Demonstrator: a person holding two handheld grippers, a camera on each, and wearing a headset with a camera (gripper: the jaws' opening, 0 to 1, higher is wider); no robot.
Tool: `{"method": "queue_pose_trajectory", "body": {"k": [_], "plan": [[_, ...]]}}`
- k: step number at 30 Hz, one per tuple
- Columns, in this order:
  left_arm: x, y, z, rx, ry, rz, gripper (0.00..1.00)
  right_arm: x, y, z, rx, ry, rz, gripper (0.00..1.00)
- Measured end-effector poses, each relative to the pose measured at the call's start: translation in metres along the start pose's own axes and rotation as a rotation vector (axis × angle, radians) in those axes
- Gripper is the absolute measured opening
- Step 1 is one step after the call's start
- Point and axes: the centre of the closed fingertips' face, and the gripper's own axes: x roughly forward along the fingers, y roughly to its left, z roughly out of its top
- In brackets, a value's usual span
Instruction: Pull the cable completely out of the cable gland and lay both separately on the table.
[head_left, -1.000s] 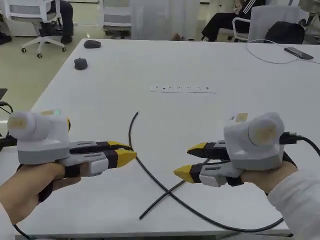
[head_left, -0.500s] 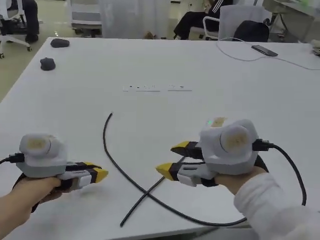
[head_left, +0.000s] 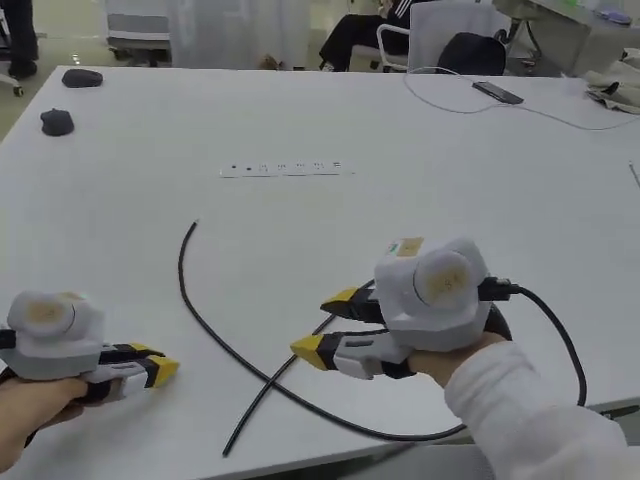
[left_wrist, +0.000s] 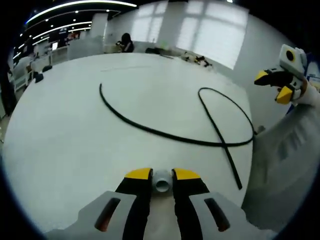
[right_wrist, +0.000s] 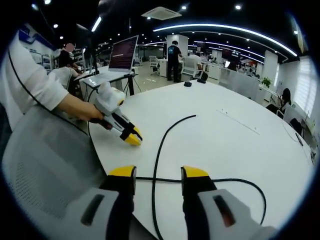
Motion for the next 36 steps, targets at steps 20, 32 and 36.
{"method": "queue_pose_trajectory", "body": {"k": [20,32,36], "plan": [[-0.116,-0.045,0.068,0.091,-0.098,0.056,0.68,0.003,0.001,-0.030,0.102,0.113,0.012,0.67],[-0.131,-0.051,0.057,-0.029,-0.199,0.045,0.67,-0.001,-0.006,-0.043,0.189,0.144,0.002,0.63],[-0.136,-0.043,0.054,-0.107,-0.224,0.044,0.66,0.002,-0.003,-0.045,0.117,0.180,-0.007,0.65]]}}
